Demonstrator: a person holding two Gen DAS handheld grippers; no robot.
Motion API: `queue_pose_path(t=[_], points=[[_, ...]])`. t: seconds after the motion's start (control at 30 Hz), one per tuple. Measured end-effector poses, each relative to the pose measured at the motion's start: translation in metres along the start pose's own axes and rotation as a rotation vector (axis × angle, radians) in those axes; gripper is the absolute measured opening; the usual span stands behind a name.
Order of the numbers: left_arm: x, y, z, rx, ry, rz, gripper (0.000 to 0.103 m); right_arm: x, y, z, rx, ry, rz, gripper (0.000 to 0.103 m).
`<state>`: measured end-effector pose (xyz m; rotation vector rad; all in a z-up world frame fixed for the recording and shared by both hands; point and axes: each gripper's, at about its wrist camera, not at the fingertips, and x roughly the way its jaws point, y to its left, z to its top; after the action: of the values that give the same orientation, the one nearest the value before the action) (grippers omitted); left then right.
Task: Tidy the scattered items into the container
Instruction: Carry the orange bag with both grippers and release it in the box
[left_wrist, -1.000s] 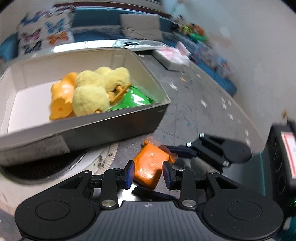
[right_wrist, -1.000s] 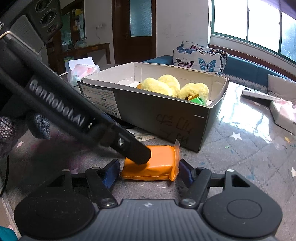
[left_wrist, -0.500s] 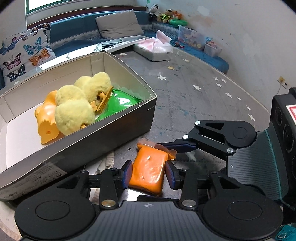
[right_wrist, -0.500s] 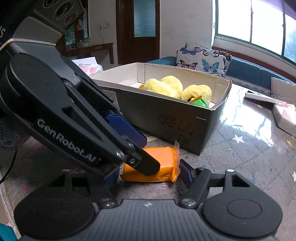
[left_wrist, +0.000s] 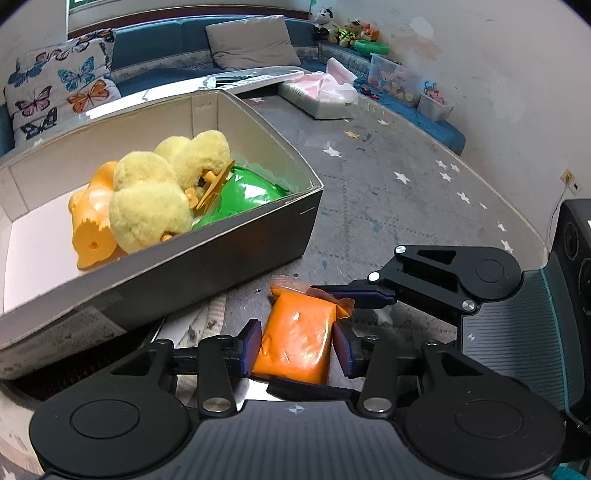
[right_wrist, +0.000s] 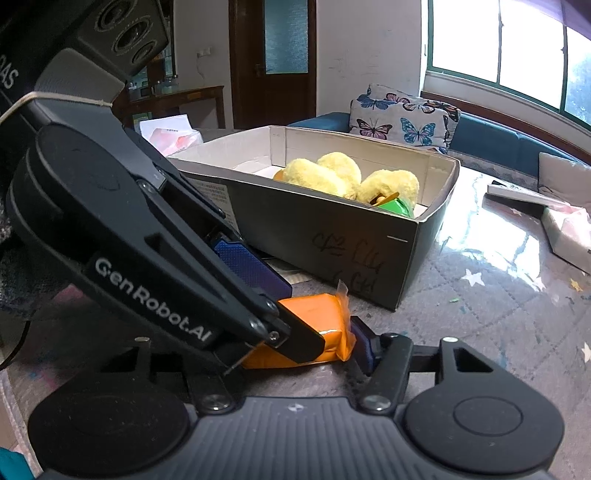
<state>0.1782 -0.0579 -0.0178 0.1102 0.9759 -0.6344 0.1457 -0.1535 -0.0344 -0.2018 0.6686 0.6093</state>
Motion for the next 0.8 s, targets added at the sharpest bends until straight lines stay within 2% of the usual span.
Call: queue_pose_path(t=[0.2, 0.37, 0.63, 0.8], points=[[-0.019, 0.000, -0.005, -0.035, -0.032, 0.012, 0.044, -0.008, 0.007, 0.003, -0.021, -0.018, 0.015, 0.060], [-0.044, -0.004, 0.002, -0.027, -0.094, 0.032, 0.043, -0.023, 0.015, 0.017, -0.068, -0.071, 0.009, 0.060], [-0.068, 0.001, 0.035, -0.006, -0.180, 0.071, 0.043, -0.032, 0.012, 0.053, -0.137, -0.152, -0.017, 0.060], [-0.064, 0.012, 0.061, -0.004, -0.191, 0.084, 0.043, -0.025, 0.000, 0.077, -0.164, -0.180, -0.027, 0.060]])
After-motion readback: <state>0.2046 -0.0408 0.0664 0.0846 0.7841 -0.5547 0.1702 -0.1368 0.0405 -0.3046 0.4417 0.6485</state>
